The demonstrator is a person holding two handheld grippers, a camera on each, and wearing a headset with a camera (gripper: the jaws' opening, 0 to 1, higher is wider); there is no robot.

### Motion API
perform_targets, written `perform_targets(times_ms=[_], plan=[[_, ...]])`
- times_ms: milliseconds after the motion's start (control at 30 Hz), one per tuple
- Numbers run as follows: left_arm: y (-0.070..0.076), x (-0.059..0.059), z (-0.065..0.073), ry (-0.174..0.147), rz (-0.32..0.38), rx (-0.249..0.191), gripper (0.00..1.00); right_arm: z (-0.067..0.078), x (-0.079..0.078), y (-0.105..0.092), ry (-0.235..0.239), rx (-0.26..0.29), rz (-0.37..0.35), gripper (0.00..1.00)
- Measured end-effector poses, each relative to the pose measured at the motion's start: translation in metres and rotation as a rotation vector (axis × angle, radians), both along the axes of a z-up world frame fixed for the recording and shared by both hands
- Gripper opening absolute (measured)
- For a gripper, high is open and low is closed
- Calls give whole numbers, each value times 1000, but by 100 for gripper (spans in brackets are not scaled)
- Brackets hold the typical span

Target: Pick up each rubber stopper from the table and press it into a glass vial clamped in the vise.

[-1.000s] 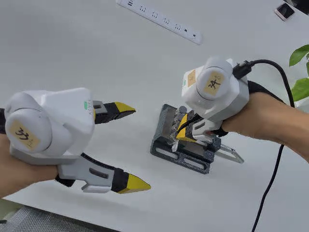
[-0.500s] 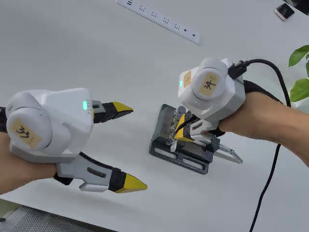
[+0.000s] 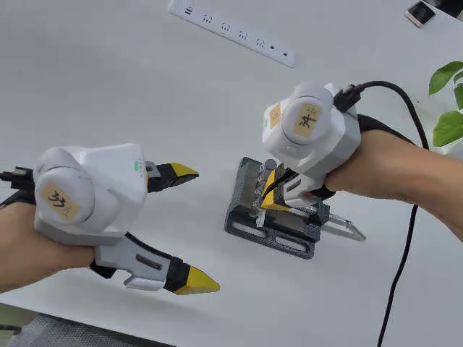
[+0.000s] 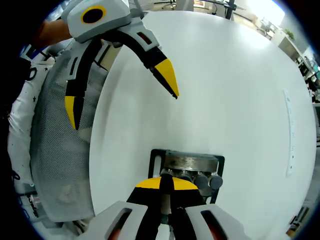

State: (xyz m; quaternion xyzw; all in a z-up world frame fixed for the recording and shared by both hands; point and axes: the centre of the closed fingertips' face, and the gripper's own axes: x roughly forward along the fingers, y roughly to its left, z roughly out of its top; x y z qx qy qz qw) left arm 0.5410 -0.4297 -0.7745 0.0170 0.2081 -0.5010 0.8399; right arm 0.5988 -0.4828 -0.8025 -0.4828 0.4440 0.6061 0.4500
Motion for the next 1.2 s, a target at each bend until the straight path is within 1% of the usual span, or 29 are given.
perform_targets(times_ms=[33,100,167,233,300,433,600,867,933,967,1000,1067,1100,1167,1200], plan=[[1,0,0,3,1,4,91,0,1,0,0,-2,-26,1],[3,-1,1,5,3,8,91,0,-1,0,-12,-2,14,1],[3,-2,2,6,5,12,91,0,1,0,-8,-3,-4,1],[3,-2,3,5,7,13,91,0,1,1,-9,-2,1,1],[3,-3,3,9,9,12,91,1,1,1,-13,1,-9,1],[3,-5,3,15,16,10,91,1,2,0,-7,16,-37,1],[3,-8,5,16,16,18,90,1,1,1,-5,30,-46,1],[6,-9,7,14,23,27,90,1,1,0,-21,45,-54,1],[6,-10,7,13,22,31,90,1,1,0,-21,51,-66,0],[6,-10,7,13,22,31,90,2,4,-1,-37,49,-48,0],[6,-10,7,14,23,32,90,1,5,-4,-46,42,-55,0],[6,-11,8,16,24,31,90,4,2,-3,-30,66,-76,0],[5,-11,8,15,25,30,90,6,4,-1,-32,87,-90,0],[5,-12,9,14,25,30,90,12,8,-2,-47,103,-108,0],[5,-12,9,15,25,30,90,14,8,-3,-48,111,-118,0]])
